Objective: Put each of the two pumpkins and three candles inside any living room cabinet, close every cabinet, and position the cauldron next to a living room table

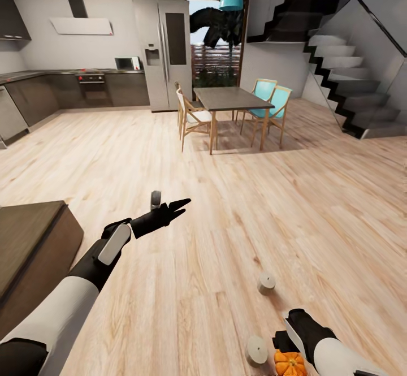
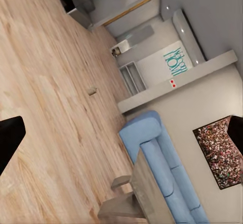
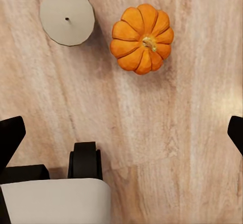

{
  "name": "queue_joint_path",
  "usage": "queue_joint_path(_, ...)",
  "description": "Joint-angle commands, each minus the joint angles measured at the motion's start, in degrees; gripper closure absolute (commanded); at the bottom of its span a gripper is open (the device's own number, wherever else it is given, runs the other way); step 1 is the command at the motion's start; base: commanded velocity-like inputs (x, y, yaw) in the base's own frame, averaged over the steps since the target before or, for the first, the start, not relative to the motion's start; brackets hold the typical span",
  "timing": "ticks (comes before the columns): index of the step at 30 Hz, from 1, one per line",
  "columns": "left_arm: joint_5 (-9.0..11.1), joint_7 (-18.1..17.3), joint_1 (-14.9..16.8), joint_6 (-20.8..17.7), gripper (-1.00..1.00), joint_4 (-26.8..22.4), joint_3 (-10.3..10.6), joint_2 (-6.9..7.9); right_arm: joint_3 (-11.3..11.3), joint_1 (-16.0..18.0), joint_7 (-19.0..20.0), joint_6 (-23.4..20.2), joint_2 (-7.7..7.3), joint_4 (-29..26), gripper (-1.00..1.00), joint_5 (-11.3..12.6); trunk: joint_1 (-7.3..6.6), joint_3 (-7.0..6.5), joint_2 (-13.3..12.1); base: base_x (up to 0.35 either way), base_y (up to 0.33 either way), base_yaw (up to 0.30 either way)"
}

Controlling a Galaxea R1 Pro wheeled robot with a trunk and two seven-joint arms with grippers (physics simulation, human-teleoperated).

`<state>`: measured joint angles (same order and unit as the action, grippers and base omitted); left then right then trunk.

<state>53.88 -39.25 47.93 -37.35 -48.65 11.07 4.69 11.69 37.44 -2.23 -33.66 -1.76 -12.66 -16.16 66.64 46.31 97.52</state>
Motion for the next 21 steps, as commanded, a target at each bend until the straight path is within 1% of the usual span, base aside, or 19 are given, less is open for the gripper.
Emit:
queue_joint_path(1,0.0,0.0,0.0,0.0,-1.00,0.0,0.0,-0.01,0.0,0.0,0.0,0.0,0.00,0.0,-1.00,0.0,0.00,0.00,0.0,0.000,0.000,-0.218)
queue_joint_path(4,0.0,0.0,0.0,0.0,-1.00,0.0,0.0,-0.03,0.0,0.0,0.0,0.0,0.00,0.0,-1.00,0.0,0.00,0.00,0.0,0.000,0.000,-0.223)
queue_joint_path(7,0.0,0.0,0.0,0.0,-1.00,0.0,0.0,-0.03,0.0,0.0,0.0,0.0,0.00,0.0,-1.00,0.0,0.00,0.00,0.0,0.000,0.000,-0.110)
queue_joint_path(11,0.0,0.0,0.0,0.0,-1.00,0.0,0.0,-0.03,0.0,0.0,-0.1,-0.1,0.02,0.1,-1.00,0.0,0.00,0.00,0.0,0.000,0.000,-0.024)
queue_joint_path(16,0.0,0.0,0.0,0.0,-1.00,0.0,0.0,-0.03,0.0,0.0,-0.1,-0.1,1.00,0.1,-1.00,0.0,0.00,0.00,0.0,0.000,0.000,-0.002)
queue_joint_path(21,0.1,0.0,0.0,0.0,-1.00,0.0,0.0,-0.05,0.0,0.0,-0.1,-0.1,1.14,0.1,-1.00,0.0,0.00,0.00,0.0,0.000,0.000,0.000)
